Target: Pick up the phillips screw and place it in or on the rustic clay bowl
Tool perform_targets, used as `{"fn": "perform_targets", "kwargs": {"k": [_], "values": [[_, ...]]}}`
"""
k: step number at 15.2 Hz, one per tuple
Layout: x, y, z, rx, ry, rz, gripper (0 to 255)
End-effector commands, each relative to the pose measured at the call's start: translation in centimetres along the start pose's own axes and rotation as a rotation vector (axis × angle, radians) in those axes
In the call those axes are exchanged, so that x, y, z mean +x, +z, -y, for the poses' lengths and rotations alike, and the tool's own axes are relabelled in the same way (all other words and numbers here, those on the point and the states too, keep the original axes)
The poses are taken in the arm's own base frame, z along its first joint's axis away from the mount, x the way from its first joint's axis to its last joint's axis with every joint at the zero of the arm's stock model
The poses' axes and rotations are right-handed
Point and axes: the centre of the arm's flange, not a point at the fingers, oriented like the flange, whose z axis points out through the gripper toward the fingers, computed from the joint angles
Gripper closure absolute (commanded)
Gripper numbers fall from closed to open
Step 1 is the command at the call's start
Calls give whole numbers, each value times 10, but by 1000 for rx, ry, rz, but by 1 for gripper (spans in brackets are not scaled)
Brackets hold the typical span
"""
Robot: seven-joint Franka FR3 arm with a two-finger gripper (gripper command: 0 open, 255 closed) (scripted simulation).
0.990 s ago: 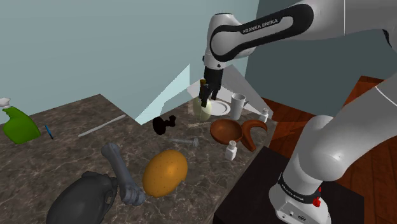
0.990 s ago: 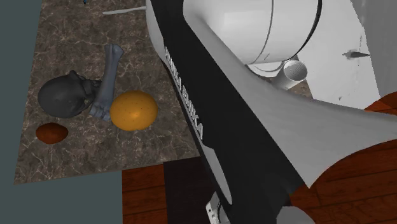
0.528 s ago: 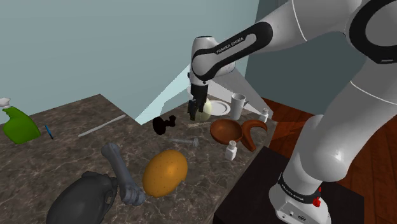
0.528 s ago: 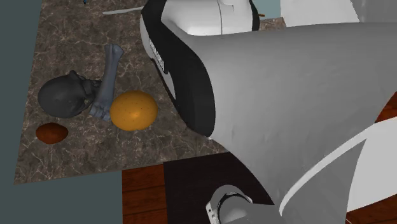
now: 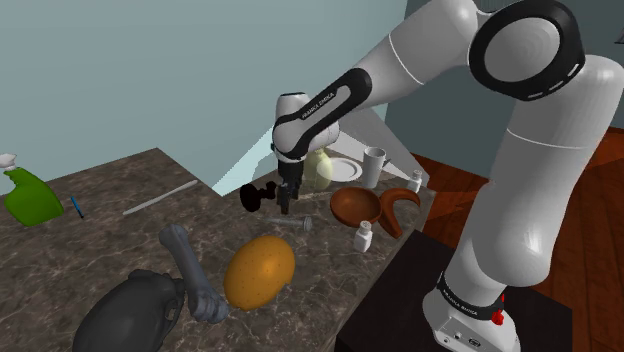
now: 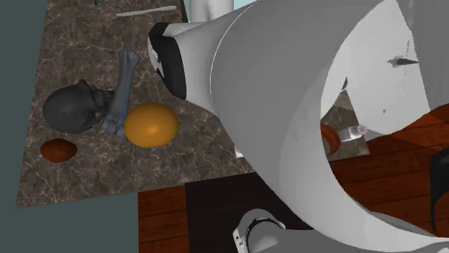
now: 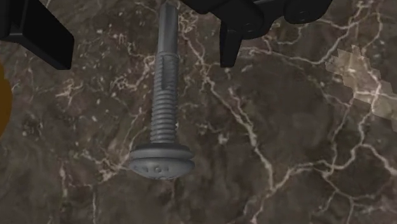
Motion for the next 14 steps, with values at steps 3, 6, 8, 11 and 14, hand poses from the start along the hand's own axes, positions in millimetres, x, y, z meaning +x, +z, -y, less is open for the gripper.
{"fn": "perform_targets", "kwargs": {"k": [3, 6, 8, 11, 14], "values": [[10, 28, -2, 5, -20, 5, 0], [10, 44, -2, 5, -20, 5, 0], [9, 53, -2, 5, -20, 5, 0], [9, 53, -2, 5, -20, 5, 0], [9, 53, -2, 5, -20, 5, 0]]}}
